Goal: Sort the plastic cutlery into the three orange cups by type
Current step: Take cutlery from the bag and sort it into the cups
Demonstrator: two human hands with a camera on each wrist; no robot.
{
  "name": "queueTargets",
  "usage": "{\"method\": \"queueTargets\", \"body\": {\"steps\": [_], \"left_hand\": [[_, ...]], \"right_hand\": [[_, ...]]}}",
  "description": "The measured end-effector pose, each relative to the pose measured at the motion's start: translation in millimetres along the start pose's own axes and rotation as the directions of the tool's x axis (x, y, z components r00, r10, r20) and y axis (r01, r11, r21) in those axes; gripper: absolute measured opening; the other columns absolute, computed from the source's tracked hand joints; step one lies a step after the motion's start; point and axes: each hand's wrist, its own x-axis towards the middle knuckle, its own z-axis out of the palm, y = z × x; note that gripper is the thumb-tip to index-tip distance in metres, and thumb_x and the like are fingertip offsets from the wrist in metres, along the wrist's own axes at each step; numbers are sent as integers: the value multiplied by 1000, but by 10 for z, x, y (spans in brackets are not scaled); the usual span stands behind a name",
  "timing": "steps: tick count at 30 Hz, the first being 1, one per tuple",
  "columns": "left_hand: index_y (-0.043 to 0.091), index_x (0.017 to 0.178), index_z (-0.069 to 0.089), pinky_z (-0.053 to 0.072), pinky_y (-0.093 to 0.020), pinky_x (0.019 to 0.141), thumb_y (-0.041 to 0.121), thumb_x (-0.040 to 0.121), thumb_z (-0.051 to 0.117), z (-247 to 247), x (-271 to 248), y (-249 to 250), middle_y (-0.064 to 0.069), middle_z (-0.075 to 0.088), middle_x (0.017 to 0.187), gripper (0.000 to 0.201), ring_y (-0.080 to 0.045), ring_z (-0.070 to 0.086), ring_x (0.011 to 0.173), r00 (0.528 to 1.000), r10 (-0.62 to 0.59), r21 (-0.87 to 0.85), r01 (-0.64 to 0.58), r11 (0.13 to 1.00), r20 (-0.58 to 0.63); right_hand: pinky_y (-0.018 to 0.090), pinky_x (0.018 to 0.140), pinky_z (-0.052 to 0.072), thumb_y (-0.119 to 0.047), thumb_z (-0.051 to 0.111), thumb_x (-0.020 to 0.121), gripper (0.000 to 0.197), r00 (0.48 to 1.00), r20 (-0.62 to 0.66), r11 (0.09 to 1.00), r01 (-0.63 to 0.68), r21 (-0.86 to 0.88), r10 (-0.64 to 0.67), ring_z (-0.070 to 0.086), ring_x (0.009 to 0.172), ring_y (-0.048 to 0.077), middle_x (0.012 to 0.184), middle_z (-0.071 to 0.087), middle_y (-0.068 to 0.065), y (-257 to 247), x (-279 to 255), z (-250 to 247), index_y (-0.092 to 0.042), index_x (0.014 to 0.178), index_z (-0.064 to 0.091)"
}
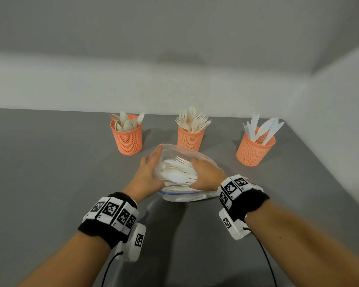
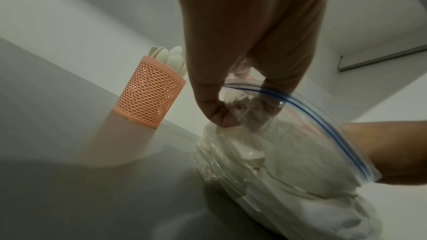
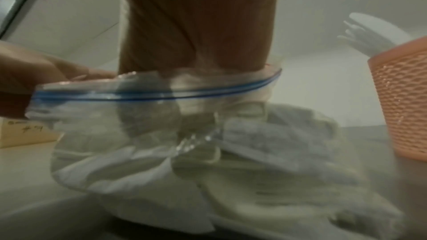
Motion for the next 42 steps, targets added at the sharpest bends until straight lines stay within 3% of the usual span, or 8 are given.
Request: {"method": "queueTargets", "body": {"steps": [6, 14, 21, 26, 31, 36, 39, 42], "left_hand": [[33, 147, 17, 47, -31, 89, -2, 75, 57, -20, 21, -53, -8, 42, 134, 90, -25, 49, 112, 997, -60, -9, 60, 998, -51], [34, 148, 14, 55, -31, 72, -8, 80, 53, -69, 33, -45, 1, 47, 129, 89, -17, 59, 90, 994, -98, -263, 109, 959, 54], [34, 147, 19, 52, -21, 51, -9, 81, 48, -130, 38, -8, 1, 50, 111, 84, -14, 55, 59, 992, -119, -350, 124, 929, 36], [33, 146, 21, 50, -20, 51, -9, 82, 45, -126, 18, -15, -3, 42, 126, 81, -14, 52, 58, 992, -114, -332, 126, 935, 56], [32, 148, 11, 50, -23, 57, -4, 81, 51, 64, 31, 31, -2, 44, 121, 86, -14, 55, 68, 997, -1, -160, 14, 987, 80], [13, 142, 36, 36, -30, 101, 32, 89, 56, 207, 88, -24, -9, 40, 142, 60, -26, 44, 124, 975, -158, 191, 127, 973, 154], [25, 121, 61, 31, -43, 107, 54, 91, 39, 129, 106, 51, -10, 46, 129, 48, -29, 37, 126, 998, -43, 353, 58, 934, -49], [25, 109, 68, 32, -38, 106, 66, 84, 33, 32, 55, 378, -4, 48, 122, 59, -19, 40, 121, 954, 158, 74, -143, 987, -255]], "right_hand": [[32, 92, 47, -27, 69, 64, 62, 1000, -23, 993, 8, 118, -6, 55, 105, 19, 114, 58, 1, 1, 8, -4, -16, 121, 47], [37, 105, 40, -24, 72, 68, 84, 995, -38, 988, 93, 119, -89, 45, 125, 18, 137, 48, 0, 59, -7, 74, -23, 141, 30], [34, 89, 49, -21, 70, 72, 57, 997, -73, 972, 5, 234, 12, 59, 102, 19, 113, 62, 1, -12, -80, 53, -17, 125, 50], [12, 65, 45, 3, 70, 72, 31, 995, -81, 764, 9, 645, 56, 59, 71, 2, 78, 60, -5, 0, -237, -236, -22, 84, 54], [36, 80, 54, 8, 70, 68, 34, 963, -195, 468, 86, 879, 189, 64, 83, 22, 85, 64, 9, -55, -269, -488, 0, 100, 61], [36, 74, 52, 9, 59, 79, 14, 965, -205, 142, 183, 973, 161, 60, 66, 21, 69, 59, 12, -74, -340, -734, -4, 82, 62], [30, 65, 54, 7, 57, 82, 13, 982, -142, 53, 136, 989, 125, 60, 60, 17, 66, 59, 9, -54, -397, -731, -5, 83, 62], [26, 55, 53, 8, 56, 82, 13, 993, -90, 57, 86, 995, 72, 59, 54, 15, 60, 59, 7, -101, -450, -699, -4, 81, 62]]}}
